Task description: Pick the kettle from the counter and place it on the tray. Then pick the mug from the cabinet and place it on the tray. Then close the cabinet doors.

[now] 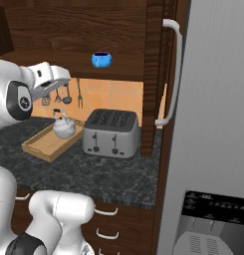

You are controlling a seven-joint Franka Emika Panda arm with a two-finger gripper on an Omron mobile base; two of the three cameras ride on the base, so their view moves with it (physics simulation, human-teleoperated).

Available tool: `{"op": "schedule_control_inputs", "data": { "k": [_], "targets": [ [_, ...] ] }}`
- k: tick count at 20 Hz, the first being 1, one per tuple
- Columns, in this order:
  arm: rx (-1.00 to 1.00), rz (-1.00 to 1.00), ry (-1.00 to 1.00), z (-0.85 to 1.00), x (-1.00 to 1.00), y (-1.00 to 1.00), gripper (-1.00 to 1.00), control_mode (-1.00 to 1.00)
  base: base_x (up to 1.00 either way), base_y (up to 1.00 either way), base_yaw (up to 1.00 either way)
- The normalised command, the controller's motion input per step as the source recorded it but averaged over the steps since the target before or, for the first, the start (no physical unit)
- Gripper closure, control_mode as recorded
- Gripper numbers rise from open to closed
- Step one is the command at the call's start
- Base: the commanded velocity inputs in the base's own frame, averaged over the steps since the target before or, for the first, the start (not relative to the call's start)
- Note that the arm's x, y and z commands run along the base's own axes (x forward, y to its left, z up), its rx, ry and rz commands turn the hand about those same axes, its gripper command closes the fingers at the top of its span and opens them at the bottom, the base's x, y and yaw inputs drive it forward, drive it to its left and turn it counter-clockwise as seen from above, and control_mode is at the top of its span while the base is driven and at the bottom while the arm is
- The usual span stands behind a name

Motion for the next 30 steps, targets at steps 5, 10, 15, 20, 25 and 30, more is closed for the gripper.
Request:
{"op": "schedule_control_inputs", "data": {
  "k": [5,10,15,20,25,30],
  "targets": [
    [0.14,-0.03,-0.08,0.36,0.21,-0.28,-1.0,-1.0,0.0,0.0,0.0],
    [0.02,-0.06,-0.07,0.38,0.21,-0.08,-1.0,-1.0,0.0,0.0,0.0],
    [0.07,-0.08,-0.01,0.03,0.56,-0.14,-1.0,-1.0,0.0,0.0,0.0],
    [0.19,-0.02,0.0,0.0,0.65,-0.13,-1.0,-1.0,0.0,0.0,0.0],
    [0.14,0.0,-0.04,0.0,0.55,-0.04,-1.0,-1.0,0.0,0.0,0.0],
    [0.02,-0.02,0.0,0.0,0.49,0.0,-1.0,-1.0,0.0,0.0,0.0]
  ]
}}
